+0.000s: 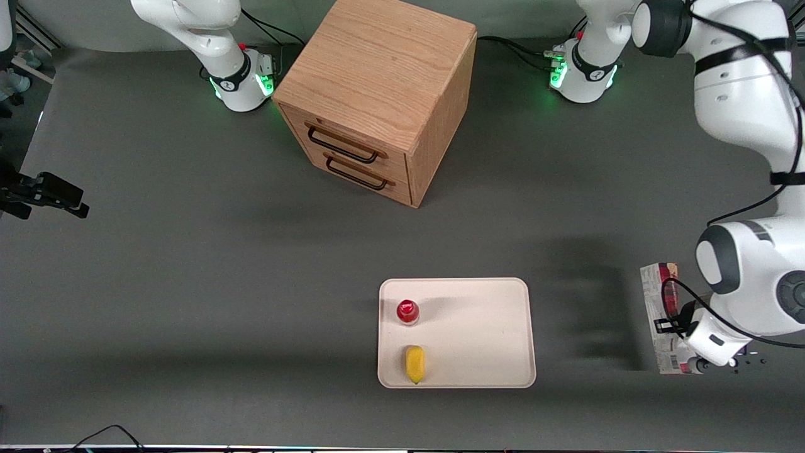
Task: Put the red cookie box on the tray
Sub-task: 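Lower the left gripper over the cookie box and close on it, then lift the cookie box and carry it over the white tray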
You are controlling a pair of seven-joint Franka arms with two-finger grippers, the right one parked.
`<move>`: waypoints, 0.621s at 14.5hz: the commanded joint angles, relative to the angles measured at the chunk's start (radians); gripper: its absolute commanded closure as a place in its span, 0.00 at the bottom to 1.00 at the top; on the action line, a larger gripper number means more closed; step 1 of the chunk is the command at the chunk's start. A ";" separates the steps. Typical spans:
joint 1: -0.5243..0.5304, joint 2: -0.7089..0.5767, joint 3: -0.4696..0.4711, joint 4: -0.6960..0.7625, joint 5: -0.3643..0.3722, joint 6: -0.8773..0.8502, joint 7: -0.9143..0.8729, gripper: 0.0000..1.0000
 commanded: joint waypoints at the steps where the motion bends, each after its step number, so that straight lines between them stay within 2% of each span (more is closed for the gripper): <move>1: -0.020 -0.019 -0.102 0.103 0.112 -0.129 -0.141 1.00; 3: -0.021 -0.017 -0.207 0.137 0.178 -0.163 -0.230 1.00; 6: -0.035 0.006 -0.334 0.177 0.231 -0.139 -0.327 1.00; 8: -0.076 0.055 -0.348 0.197 0.237 -0.075 -0.373 1.00; 9: -0.101 0.087 -0.348 0.198 0.264 -0.029 -0.456 1.00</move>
